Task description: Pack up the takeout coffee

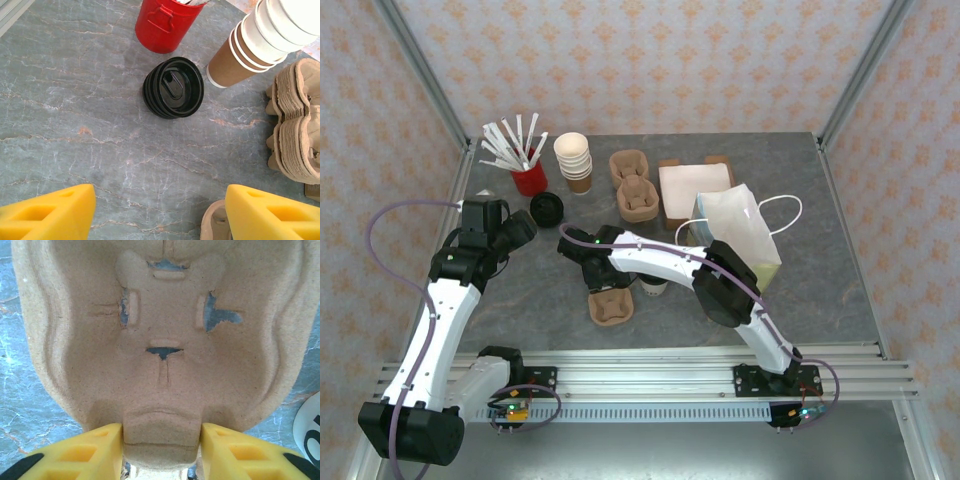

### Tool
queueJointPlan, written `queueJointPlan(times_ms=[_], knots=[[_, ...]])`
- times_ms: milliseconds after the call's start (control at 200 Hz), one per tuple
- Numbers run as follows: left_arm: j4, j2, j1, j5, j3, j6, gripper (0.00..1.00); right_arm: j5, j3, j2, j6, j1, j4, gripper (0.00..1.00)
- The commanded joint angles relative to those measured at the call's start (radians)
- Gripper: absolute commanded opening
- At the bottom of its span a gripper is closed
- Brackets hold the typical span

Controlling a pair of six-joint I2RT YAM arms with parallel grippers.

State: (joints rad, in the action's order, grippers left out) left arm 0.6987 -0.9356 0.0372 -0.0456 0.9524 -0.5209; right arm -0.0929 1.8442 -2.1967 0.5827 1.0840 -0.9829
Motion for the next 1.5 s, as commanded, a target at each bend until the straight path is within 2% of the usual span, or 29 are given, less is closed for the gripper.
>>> queueJointPlan(times_ms=[0,305,515,676,846,991,1066,1301,1396,1496], knots=[[-0.008,0.020,-0.005,-0.005,-0.007,0.024,0.70,0.036,0.029,-0.007,-0.001,0.010,-0.041,0.42],[-0.004,0.024,-0.005,-0.003,-0.003,0.022,0.70,0.039,0.042,0.068,-0.004,0.010,-0.061,0.38],[0.007,0.026,-0.006,0.010,0.002,0.013,0.70,-0.023,0.054,0.194,-0.039,0.010,-0.054,0.36],[0.024,0.039,-0.007,0.009,0.029,0.004,0.70,-0.044,0.139,0.285,-0.087,0.010,-0.112,0.36],[0.044,0.078,-0.006,-0.063,0.081,-0.007,0.70,-0.037,0.294,0.362,-0.163,-0.012,-0.213,0.35],[0.012,0.113,0.010,-0.196,0.127,-0.061,0.70,-0.014,0.458,0.428,-0.232,-0.073,-0.324,0.35],[-0.020,0.101,0.068,-0.251,0.152,-0.088,0.70,0.008,0.527,0.463,-0.265,-0.115,-0.386,0.35],[-0.203,-0.084,0.396,-0.329,0.216,-0.072,0.70,0.106,0.580,0.596,-0.315,-0.301,-0.573,0.35],[-0.241,-0.209,0.497,-0.323,0.289,-0.040,0.70,0.155,0.565,0.645,-0.337,-0.378,-0.625,0.35],[-0.192,-0.367,0.600,-0.278,0.440,0.054,0.70,0.231,0.561,0.664,-0.361,-0.440,-0.689,0.36]])
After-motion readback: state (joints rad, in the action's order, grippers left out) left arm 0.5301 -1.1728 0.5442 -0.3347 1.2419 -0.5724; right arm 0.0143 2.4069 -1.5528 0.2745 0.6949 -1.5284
